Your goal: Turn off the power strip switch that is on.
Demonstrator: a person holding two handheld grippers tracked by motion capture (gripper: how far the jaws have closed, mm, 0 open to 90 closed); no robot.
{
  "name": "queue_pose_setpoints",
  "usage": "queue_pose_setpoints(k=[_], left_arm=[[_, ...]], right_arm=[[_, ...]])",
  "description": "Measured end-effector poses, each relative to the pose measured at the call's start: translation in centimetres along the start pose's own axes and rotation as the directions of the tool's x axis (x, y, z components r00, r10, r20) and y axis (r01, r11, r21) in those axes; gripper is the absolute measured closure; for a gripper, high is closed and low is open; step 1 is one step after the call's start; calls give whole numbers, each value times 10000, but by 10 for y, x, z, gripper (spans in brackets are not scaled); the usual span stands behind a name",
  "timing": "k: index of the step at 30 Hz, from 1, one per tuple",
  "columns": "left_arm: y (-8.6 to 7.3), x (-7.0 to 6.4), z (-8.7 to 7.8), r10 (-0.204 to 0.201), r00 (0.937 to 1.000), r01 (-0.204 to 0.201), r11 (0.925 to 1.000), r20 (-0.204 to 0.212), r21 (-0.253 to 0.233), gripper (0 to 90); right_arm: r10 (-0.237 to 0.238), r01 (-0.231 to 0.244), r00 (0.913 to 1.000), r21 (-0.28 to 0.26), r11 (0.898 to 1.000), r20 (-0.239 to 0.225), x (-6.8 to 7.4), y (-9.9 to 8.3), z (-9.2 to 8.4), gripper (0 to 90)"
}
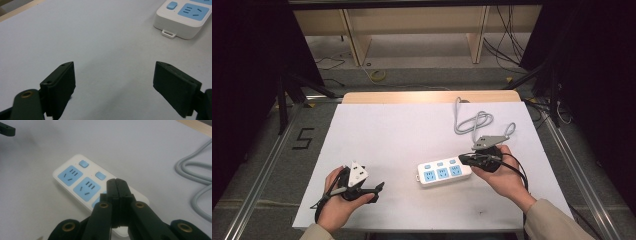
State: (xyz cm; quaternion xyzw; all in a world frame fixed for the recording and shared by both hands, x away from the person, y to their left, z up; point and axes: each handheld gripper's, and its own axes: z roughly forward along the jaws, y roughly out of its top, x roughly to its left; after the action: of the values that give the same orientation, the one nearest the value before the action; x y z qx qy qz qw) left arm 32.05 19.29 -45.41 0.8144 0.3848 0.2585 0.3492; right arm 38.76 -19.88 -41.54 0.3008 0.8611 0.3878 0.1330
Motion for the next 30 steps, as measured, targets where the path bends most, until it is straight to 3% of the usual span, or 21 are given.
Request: queue_pose_setpoints(k=[30], left_arm=[[0,-1,1,6,10000,-6,10000,33,27,178]], right_arm=[[61,-57,9999,292,9996,-155,0,8,18,900]])
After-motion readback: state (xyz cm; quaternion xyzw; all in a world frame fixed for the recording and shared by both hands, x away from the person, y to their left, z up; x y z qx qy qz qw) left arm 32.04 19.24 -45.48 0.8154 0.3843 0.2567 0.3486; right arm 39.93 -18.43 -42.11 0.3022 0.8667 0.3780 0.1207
